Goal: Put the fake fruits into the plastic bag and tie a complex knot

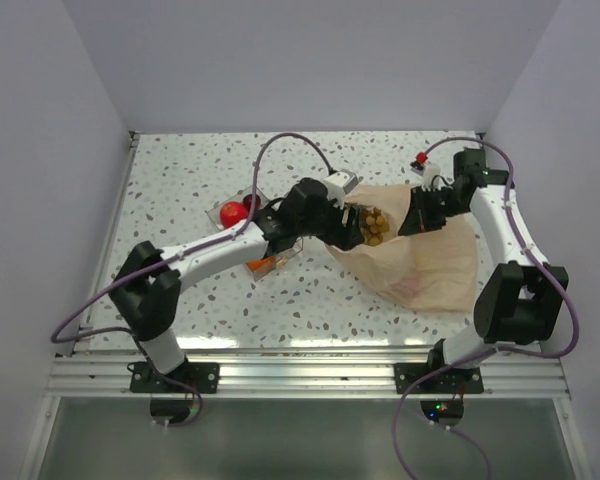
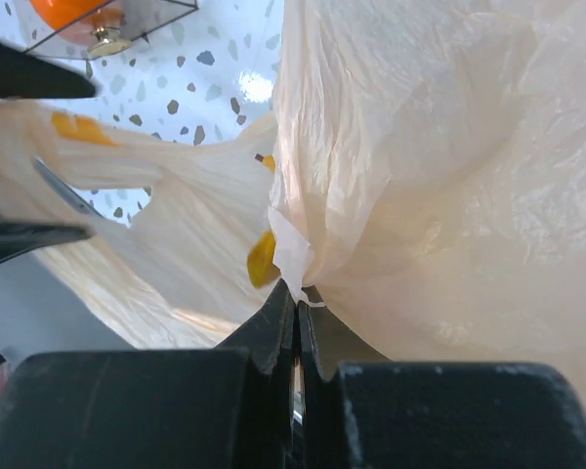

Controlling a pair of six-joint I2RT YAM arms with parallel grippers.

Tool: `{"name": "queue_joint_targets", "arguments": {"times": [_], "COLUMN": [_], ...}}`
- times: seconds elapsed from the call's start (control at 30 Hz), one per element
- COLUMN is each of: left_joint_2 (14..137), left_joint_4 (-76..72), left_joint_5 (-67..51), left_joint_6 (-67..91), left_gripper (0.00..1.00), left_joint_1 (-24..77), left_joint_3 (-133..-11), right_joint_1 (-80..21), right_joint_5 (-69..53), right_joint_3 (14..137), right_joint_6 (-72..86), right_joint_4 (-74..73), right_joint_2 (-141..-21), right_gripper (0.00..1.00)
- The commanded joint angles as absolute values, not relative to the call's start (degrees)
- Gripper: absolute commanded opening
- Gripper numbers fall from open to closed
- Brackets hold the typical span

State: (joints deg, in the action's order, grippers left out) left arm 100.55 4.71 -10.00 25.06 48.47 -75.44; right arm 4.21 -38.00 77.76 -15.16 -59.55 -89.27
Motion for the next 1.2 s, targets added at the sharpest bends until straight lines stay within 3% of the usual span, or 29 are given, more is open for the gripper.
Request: {"name": "queue_joint_targets", "arguments": {"times": [0.0,0.23,0.37,0.53,0.77,1.03,1.17], "left_joint_2": [94.3,89.7,78.5,72.3,84.6,98.2,98.6], "left_joint_4": [4.8,7.5,7.6,9.8,14.1,18.1,18.2], "left_joint_5": [-14.7,-18.3,-28.5,-26.6,-19.3,-7.2,-4.0], "left_joint_6": [11.9,4.2,0.4,-10.0,-19.2,-28.9,-28.7], "left_gripper": [0.71,0.81,0.89,1.0,1.0,0.99,1.0], "left_joint_1": [53.0,52.2,41.2,30.6,18.5,16.5,16.2], "left_joint_3": [-70.4,-65.2,-61.4,-60.8,-66.9,-74.9,-74.0], "right_joint_1": [4.3,1.3,-2.9,-7.9,-8.3,-8.4,-8.3], "right_joint_5": [-37.4,-41.6,-37.2,-31.8,-29.9,-29.4,-29.0], "right_joint_3": [77.1,80.5,78.3,74.5,75.3,76.6,76.5], "right_joint_6": [-18.2,-20.6,-23.0,-22.9,-22.7,-22.3,-22.1], "right_joint_4": [-60.8,-63.9,-63.4,-59.6,-59.4,-59.7,-59.7], "right_joint_2": [-88.2,-91.3,-89.2,-86.0,-87.1,-87.9,-87.9], "right_gripper": [0.0,0.0,0.0,0.0,0.0,0.0,0.0]}}
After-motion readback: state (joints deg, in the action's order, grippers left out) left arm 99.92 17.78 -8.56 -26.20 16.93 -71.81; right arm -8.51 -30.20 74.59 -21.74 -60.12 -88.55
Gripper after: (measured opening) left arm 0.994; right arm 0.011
